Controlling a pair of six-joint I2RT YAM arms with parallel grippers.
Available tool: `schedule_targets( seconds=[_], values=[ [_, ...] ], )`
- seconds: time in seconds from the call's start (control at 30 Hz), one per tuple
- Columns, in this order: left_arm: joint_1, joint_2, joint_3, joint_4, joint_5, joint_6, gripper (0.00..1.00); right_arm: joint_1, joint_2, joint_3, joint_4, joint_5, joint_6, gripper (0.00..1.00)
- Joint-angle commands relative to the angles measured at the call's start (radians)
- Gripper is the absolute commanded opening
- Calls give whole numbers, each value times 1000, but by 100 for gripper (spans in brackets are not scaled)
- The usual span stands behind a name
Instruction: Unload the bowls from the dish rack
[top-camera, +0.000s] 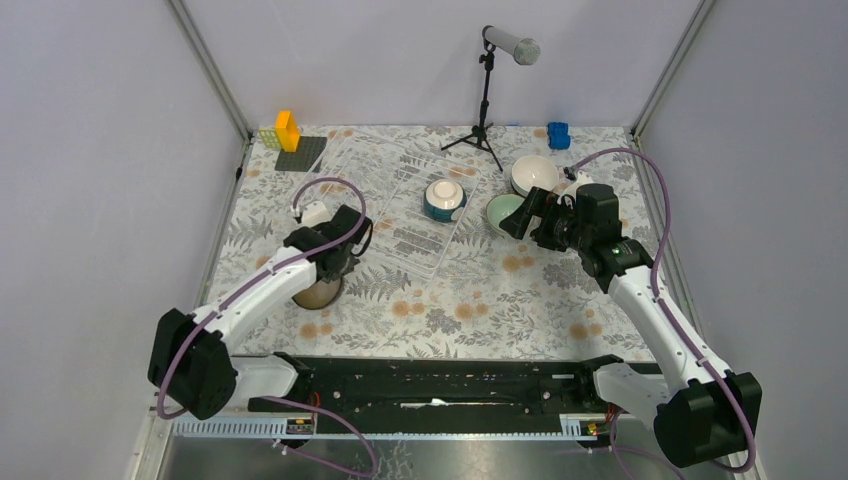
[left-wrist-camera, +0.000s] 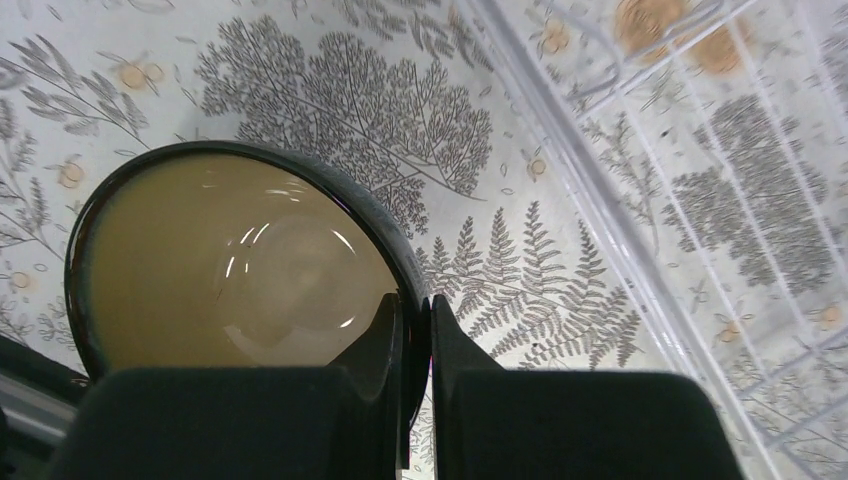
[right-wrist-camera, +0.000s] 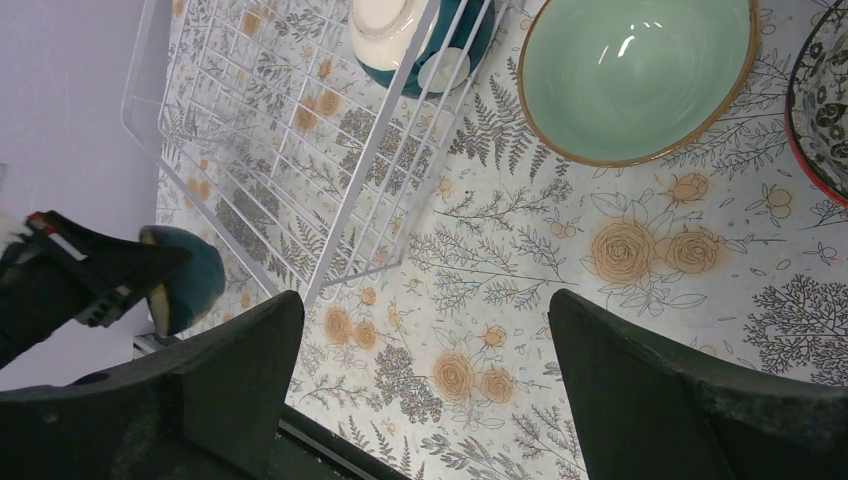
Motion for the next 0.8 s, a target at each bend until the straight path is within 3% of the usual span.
schedule_targets(
  seconds=[0.0, 0.3, 0.4, 0.47, 0.5, 0.7, 0.77],
  values=[
    [-2, 35, -31, 139, 9, -20, 0, 3, 2, 7, 31, -15, 1, 100],
    [-4, 156, -72, 161, 24, -80, 1, 3, 66, 34, 0, -8, -6, 100],
    [-4, 174, -74, 160, 27, -76, 15, 4, 85, 47, -8, -19, -15, 100],
    [-4, 168, -76, 159, 27, -75, 44, 9, 106, 65, -29, 7, -26, 100],
    [-4, 160, -78, 162, 30, -70, 52, 17, 123, 84, -45, 21, -35, 100],
    [-5, 48, -51, 159, 63, 47, 57, 122, 239, 212, -77, 43, -53, 96],
    [-5, 1, -40, 161, 81, 97, 57, 178, 274, 258, -83, 127, -64, 94]
  ],
)
